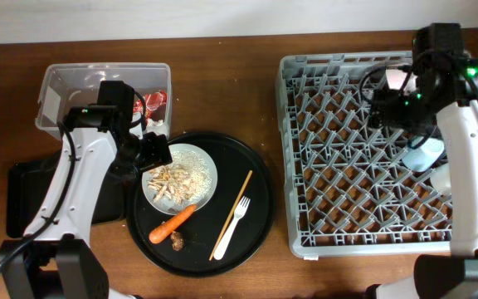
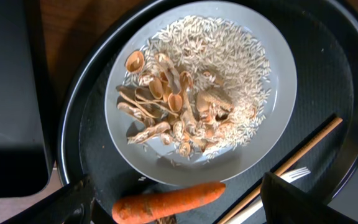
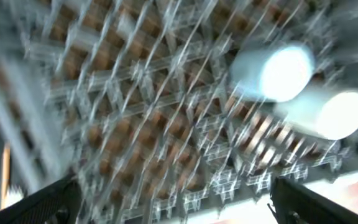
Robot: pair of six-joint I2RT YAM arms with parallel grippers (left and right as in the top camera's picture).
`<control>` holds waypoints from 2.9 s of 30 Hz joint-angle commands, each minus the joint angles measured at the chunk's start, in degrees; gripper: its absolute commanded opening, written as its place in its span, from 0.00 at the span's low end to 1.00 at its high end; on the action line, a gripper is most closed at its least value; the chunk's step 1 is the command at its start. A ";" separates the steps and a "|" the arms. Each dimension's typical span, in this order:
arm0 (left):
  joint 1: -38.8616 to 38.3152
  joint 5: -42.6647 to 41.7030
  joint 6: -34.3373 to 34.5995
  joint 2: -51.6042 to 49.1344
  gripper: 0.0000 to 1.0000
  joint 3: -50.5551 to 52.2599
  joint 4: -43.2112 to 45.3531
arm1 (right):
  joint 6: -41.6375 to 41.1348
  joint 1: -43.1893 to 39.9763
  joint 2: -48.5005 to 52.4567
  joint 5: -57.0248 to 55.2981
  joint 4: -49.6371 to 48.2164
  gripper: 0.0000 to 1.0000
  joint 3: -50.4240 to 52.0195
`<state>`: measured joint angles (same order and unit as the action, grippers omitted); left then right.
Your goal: Sort waste into correct bins and load items into the dishwasher rack
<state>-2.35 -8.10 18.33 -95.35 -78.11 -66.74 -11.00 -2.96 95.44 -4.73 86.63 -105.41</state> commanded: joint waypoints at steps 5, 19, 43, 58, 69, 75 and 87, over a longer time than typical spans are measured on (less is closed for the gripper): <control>-11.37 0.98 -3.41 1.36 0.84 0.24 -2.12 | 1.57 -0.13 -2.62 5.57 6.60 0.99 0.70; -36.35 1.20 -3.37 1.29 0.83 12.72 5.97 | 1.53 -0.13 -14.84 5.62 -1.88 0.99 29.29; -38.27 13.42 -2.47 -1.16 0.58 24.74 25.18 | 1.55 -0.13 -14.84 5.62 -2.71 0.99 29.38; -38.27 10.45 -2.56 -5.40 0.18 24.55 25.53 | 1.55 -0.13 -14.84 5.60 -2.69 0.99 29.38; -37.97 11.85 -2.56 -5.11 0.00 17.07 20.24 | 1.55 -0.13 -14.84 5.57 -2.49 0.99 29.38; -36.96 6.08 -2.56 -4.92 0.00 -4.20 9.97 | -0.63 -1.77 -14.84 0.94 -2.47 0.99 29.33; -37.64 -13.60 27.69 -7.17 0.00 -10.12 26.62 | 1.14 -19.19 -14.84 10.34 -3.10 0.99 29.33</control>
<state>-39.53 -20.18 36.99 -100.64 -87.33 -41.50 -10.28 -22.04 81.25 4.49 83.66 -76.05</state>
